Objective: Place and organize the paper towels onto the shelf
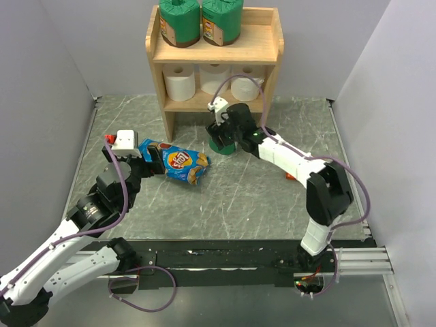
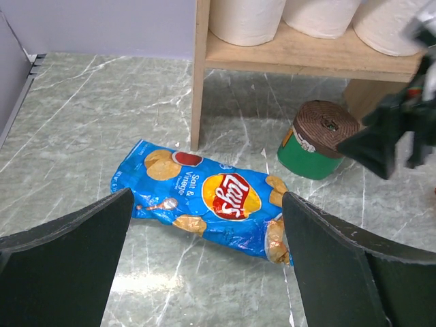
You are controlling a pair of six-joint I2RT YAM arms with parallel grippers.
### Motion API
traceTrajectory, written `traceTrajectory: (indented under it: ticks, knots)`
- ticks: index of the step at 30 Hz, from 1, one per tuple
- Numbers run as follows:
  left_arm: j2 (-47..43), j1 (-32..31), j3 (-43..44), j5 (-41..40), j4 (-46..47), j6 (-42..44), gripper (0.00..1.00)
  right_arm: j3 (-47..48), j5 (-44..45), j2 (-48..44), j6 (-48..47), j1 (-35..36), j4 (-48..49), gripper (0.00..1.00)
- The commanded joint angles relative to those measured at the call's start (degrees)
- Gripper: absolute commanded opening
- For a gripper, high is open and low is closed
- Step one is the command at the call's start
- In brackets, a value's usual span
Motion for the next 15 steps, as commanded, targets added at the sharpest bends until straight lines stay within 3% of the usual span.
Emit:
traceTrajectory:
  ticks: [1, 15]
  knots:
    - [0.1, 0.0, 0.0, -1.1, 1.9, -0.2, 0.96, 5.0, 3.4, 3.7, -5.6, 1.3, 0.3, 0.75]
    - [0.4, 0.0, 0.0, -0.4, 2.0, 0.0, 0.96, 10.9, 10.8, 13.3, -8.6, 2.3, -1.3, 0.75]
